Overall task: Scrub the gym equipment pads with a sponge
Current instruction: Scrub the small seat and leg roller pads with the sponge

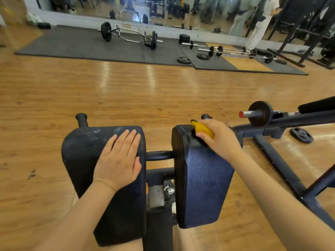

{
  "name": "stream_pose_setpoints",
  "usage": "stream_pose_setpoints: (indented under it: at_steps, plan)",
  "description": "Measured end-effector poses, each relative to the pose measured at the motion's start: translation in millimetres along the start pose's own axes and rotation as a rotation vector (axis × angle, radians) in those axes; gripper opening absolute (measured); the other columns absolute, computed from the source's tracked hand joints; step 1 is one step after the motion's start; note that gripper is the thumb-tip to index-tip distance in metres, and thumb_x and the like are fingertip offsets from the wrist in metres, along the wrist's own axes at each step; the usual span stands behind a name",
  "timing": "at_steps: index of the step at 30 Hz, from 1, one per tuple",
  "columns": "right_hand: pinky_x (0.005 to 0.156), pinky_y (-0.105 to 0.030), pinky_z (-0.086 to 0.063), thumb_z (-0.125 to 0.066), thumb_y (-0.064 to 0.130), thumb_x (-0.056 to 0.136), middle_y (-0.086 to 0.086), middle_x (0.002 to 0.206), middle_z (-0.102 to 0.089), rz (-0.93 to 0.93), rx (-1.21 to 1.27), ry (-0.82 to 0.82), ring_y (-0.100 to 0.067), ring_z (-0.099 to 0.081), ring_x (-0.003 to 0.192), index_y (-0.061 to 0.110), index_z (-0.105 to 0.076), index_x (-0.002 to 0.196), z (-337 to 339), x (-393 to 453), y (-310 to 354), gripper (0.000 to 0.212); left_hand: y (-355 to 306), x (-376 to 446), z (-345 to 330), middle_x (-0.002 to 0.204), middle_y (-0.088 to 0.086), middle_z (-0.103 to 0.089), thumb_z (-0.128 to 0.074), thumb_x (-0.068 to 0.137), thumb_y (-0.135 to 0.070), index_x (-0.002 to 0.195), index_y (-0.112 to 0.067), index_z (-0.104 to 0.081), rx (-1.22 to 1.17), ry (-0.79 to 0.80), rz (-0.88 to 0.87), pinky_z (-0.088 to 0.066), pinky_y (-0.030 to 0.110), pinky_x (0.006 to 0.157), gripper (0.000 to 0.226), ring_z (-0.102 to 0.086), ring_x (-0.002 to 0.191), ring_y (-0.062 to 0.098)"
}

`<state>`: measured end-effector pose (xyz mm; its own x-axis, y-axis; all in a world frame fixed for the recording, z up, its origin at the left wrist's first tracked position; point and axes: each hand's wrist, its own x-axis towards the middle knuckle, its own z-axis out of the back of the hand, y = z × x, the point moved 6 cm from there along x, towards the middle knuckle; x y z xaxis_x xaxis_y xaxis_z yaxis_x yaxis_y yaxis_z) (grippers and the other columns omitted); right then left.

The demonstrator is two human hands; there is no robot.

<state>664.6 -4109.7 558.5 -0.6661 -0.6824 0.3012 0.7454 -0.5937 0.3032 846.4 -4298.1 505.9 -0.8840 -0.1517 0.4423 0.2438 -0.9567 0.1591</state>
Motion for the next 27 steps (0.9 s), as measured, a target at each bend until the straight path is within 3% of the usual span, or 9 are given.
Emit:
stream_pose_setpoints:
  at_steps: [6,9,11,13,15,19,22,25,27]
  plan:
    - [0.104,-0.047,-0.032,-0.051,0.035,0.093,-0.003,0.126,-0.059,-0.022,-0.038,0.063,-0.024,-0.051,0.119,0.015,-0.054,0.127,-13,5,-2,0.04,0,0,0,0.137,0.02,-0.051,-0.033,0.088,-0.031,0.134,0.001,-0.048,-0.005,0.022,0.008,-0.026,0.044,0.108,0.059,-0.047,0.128,0.033]
    - [0.11,-0.043,-0.023,-0.053,0.031,0.088,-0.008,0.133,-0.054,0.027,-0.048,-0.098,-0.026,-0.044,0.128,0.01,-0.054,0.128,-21,-23,7,0.045,0,0,0,0.137,0.02,-0.05,-0.033,0.088,-0.031,0.135,0.001,-0.048,0.001,0.012,0.0,-0.026,0.044,0.109,0.059,-0.046,0.128,0.033]
    - [0.111,-0.038,-0.015,-0.065,0.021,0.082,-0.012,0.137,-0.05,0.044,-0.121,-0.202,-0.025,-0.035,0.133,0.009,-0.05,0.129,-38,-49,13,0.051,0,0,1,0.137,0.02,-0.051,-0.032,0.088,-0.031,0.135,0.001,-0.048,0.006,0.013,0.001,-0.026,0.044,0.108,0.058,-0.047,0.128,0.034]
    - [0.112,-0.038,-0.01,-0.073,0.013,0.076,-0.014,0.139,-0.045,0.082,-0.178,-0.207,-0.025,-0.027,0.134,0.01,-0.044,0.13,-64,-76,17,0.062,-1,1,1,0.137,0.02,-0.051,-0.032,0.088,-0.031,0.134,0.001,-0.048,0.007,0.018,0.002,-0.026,0.044,0.108,0.058,-0.047,0.127,0.034]
    - [0.114,-0.039,-0.009,-0.065,0.012,0.079,-0.013,0.14,-0.043,0.192,-0.198,-0.212,-0.024,-0.025,0.135,0.011,-0.038,0.132,-74,-91,16,0.059,-1,1,1,0.137,0.02,-0.051,-0.032,0.088,-0.032,0.134,0.001,-0.048,0.007,0.021,0.005,-0.026,0.044,0.108,0.058,-0.048,0.127,0.033]
    - [0.115,-0.034,-0.008,-0.042,0.013,0.085,-0.012,0.138,-0.041,0.277,-0.072,-0.295,-0.025,-0.028,0.133,0.007,-0.039,0.131,-35,-68,16,0.046,-1,0,1,0.137,0.02,-0.051,-0.033,0.088,-0.031,0.134,0.001,-0.048,0.014,0.013,0.007,-0.025,0.044,0.109,0.058,-0.047,0.127,0.033]
    - [0.114,-0.037,-0.012,-0.044,0.021,0.088,-0.007,0.14,-0.039,0.245,-0.036,-0.339,-0.026,-0.031,0.133,0.005,-0.045,0.13,-17,-32,22,0.045,0,0,0,0.137,0.02,-0.05,-0.033,0.088,-0.03,0.135,0.001,-0.047,0.017,0.01,0.012,-0.025,0.044,0.109,0.058,-0.044,0.128,0.033]
    - [0.109,-0.04,-0.023,-0.044,0.028,0.089,-0.009,0.131,-0.056,0.169,-0.119,-0.326,-0.027,-0.048,0.125,0.007,-0.057,0.122,-34,-21,27,0.042,-1,0,0,0.138,0.02,-0.05,-0.034,0.088,-0.03,0.135,0.001,-0.048,0.021,0.009,0.014,-0.026,0.044,0.11,0.058,-0.044,0.129,0.032]
    - [0.109,-0.039,-0.022,-0.044,0.027,0.089,-0.008,0.127,-0.059,0.1,-0.113,-0.368,-0.025,-0.051,0.123,0.008,-0.058,0.121,-45,-32,27,0.04,-1,0,-1,0.138,0.019,-0.05,-0.034,0.087,-0.03,0.135,0.001,-0.048,0.023,0.013,0.014,-0.025,0.044,0.11,0.058,-0.045,0.129,0.032]
